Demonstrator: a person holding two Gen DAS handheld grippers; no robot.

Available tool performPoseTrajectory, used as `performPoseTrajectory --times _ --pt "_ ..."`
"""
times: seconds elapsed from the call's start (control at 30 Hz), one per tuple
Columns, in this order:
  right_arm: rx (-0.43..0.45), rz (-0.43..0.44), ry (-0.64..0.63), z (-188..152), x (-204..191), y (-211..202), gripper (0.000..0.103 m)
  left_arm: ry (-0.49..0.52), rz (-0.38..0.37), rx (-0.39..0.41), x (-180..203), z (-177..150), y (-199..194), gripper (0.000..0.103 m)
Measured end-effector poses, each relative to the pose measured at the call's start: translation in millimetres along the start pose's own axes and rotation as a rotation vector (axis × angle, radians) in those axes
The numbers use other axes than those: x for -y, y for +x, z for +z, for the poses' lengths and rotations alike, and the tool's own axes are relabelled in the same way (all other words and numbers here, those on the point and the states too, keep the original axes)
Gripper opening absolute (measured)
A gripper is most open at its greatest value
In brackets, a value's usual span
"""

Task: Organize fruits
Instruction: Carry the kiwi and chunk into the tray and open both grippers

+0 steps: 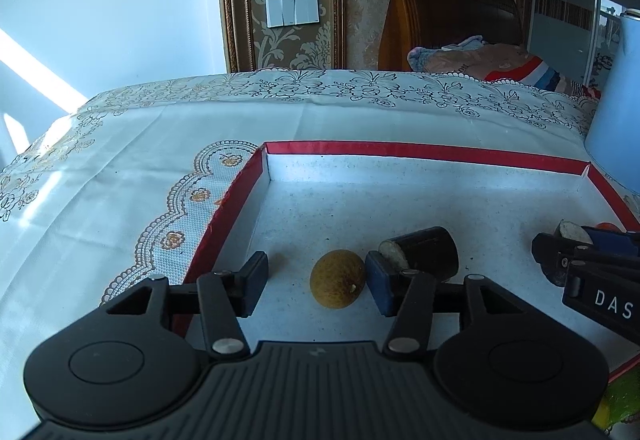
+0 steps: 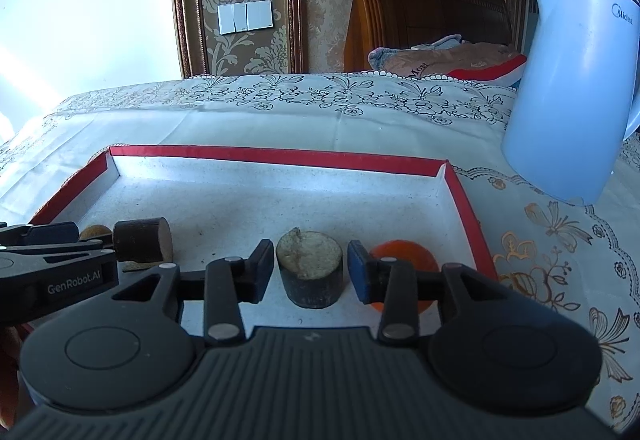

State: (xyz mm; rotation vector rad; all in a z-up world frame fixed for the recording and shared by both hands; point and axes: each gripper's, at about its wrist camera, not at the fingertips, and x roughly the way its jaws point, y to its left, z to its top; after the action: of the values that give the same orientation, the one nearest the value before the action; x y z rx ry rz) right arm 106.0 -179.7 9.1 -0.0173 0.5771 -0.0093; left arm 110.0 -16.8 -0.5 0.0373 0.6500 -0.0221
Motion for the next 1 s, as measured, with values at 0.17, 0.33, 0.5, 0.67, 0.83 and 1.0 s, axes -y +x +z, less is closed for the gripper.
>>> performPoseTrajectory --times 0.17,0.33,0.5,0.67,0.83,1.0 --pt "0.003 0.009 -0.008 -0.6 -1.5 -1.8 0.049 -0.008 0.000 -0.002 -1.4 -0.6 -1.7 0.060" --pt "0.003 0.009 -0.018 -1.6 -4.0 -2.8 0.051 -0.018 -0.002 -0.004 -4.1 -0.6 -1.7 0.062" --pt "0.010 0.013 -0.018 -2.2 -4.5 -5.4 0.062 -0.013 -0.005 -0.006 -4.4 -1.0 -2.1 0.065" --pt "0.021 0.011 -0.031 -3.3 -6.8 -9.1 0.072 -0.005 -0.009 -0.007 -3.9 -2.0 -2.7 0.067" --pt "0.031 0.018 -0.027 -3.5 -6.9 -14.7 0.077 -0.011 -0.016 -0.005 -5.2 -3.1 -4.4 0.067" --pt "0.046 0.020 -0.025 -5.0 -5.7 -20.6 0.090 -0.017 -0.025 -0.003 -8.0 -5.6 -9.4 0.067"
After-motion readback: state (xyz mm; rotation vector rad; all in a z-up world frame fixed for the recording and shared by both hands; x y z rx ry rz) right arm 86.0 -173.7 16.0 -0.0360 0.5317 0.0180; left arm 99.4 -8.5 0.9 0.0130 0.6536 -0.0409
